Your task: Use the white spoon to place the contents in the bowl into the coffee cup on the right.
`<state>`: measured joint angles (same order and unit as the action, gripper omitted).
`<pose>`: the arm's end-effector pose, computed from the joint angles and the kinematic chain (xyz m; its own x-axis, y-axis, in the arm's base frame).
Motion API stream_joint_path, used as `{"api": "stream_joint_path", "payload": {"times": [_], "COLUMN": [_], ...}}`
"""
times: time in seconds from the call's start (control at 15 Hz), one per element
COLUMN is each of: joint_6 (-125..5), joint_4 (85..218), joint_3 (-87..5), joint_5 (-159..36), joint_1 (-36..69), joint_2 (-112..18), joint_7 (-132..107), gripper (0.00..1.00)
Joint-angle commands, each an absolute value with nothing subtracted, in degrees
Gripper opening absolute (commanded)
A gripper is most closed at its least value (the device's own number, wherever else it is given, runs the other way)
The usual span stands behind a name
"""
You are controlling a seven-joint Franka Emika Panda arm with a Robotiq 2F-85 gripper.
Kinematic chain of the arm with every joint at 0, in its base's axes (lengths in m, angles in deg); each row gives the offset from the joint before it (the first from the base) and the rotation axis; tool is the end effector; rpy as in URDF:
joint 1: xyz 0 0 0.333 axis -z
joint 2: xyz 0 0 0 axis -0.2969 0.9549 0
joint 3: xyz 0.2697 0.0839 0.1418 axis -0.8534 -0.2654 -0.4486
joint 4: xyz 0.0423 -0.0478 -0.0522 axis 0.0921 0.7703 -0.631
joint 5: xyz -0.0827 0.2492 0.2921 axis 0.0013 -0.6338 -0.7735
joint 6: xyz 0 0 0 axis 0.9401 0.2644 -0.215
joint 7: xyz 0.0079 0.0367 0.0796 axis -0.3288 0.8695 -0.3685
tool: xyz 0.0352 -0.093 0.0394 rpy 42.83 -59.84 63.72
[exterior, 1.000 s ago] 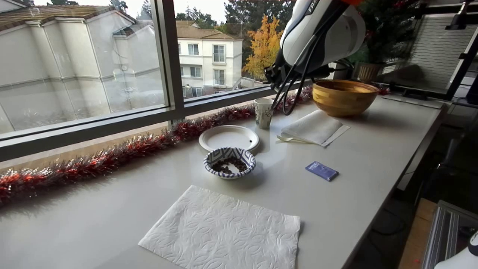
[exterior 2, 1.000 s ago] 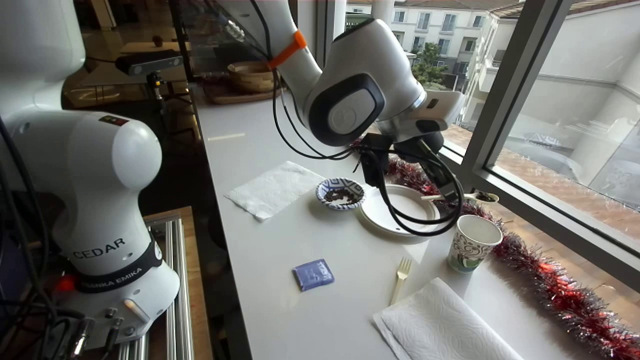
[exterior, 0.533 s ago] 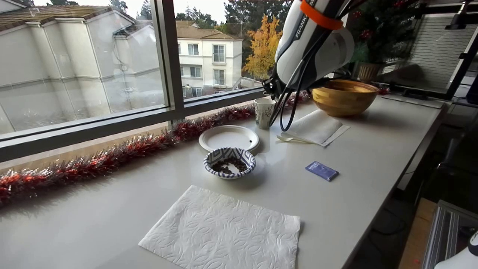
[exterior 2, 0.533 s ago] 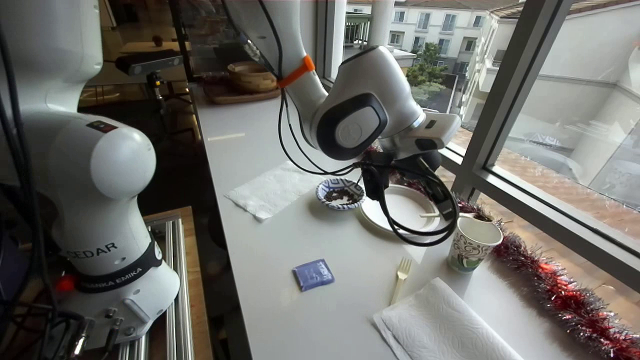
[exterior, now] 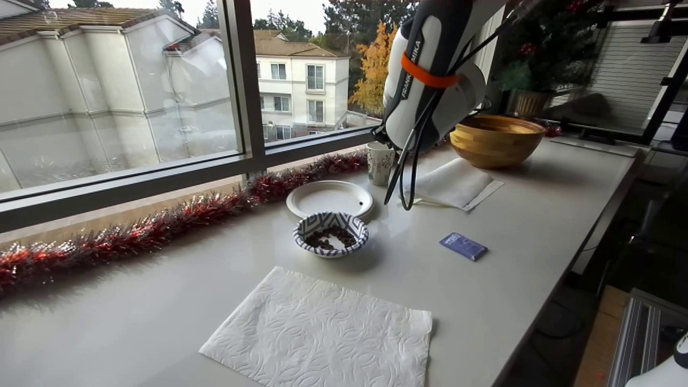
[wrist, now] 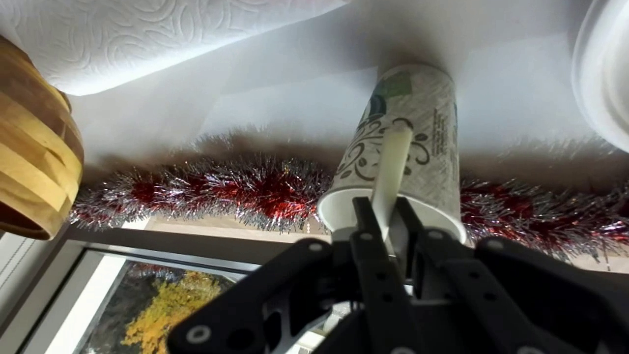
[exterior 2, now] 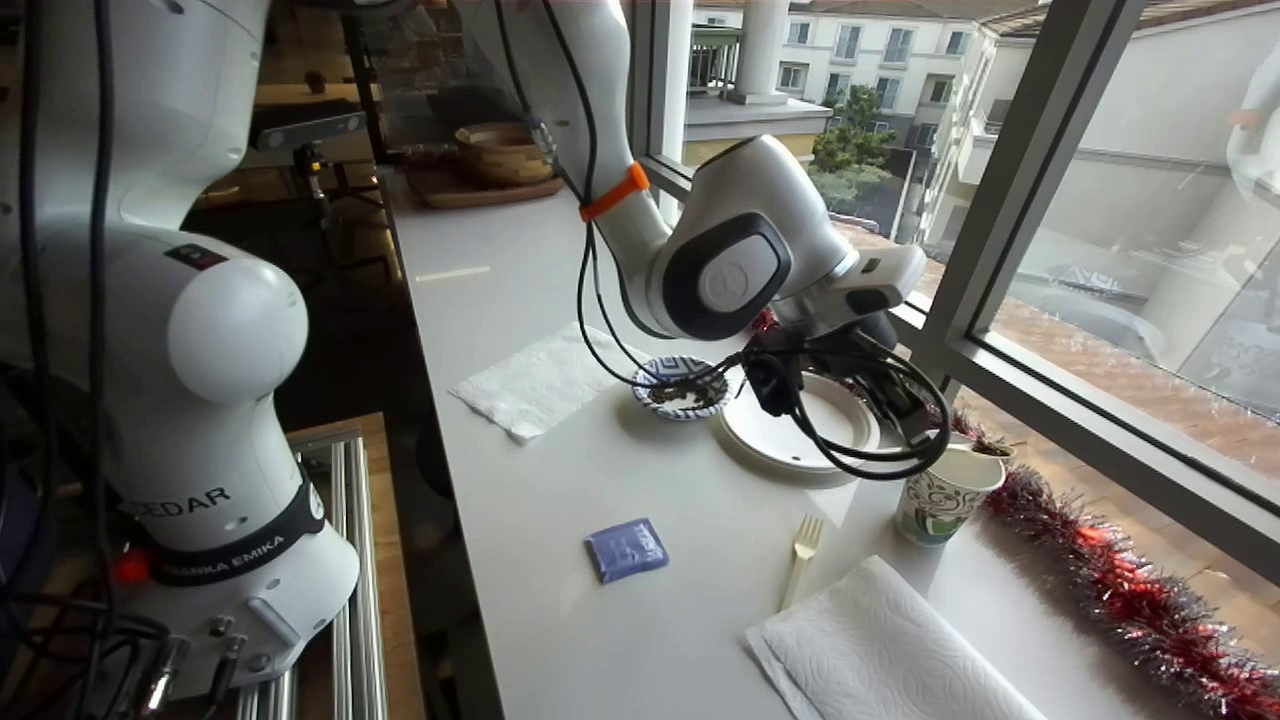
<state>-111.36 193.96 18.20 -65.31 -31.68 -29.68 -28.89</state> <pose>0.5450 -0.1233 0.2823 0.7501 -0.1841 0.6352 -0.4488 -0.8471 0.2845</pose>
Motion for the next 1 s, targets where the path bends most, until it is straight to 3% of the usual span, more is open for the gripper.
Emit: {"api": "stream_joint_path", "payload": {"times": [0.0,0.93], "joint_6": [-113.7,-117.2], "joint_4": [193.0,200.5], "joint_3": [20.4,28.9], "joint_5": [-71.2,-76.2], "joint_1": [-34.8,-47.4], "joint_2": [-22.2,-11.0], "joint_7": [-25.8,-19.8], "gripper": [0.03,0.03]}}
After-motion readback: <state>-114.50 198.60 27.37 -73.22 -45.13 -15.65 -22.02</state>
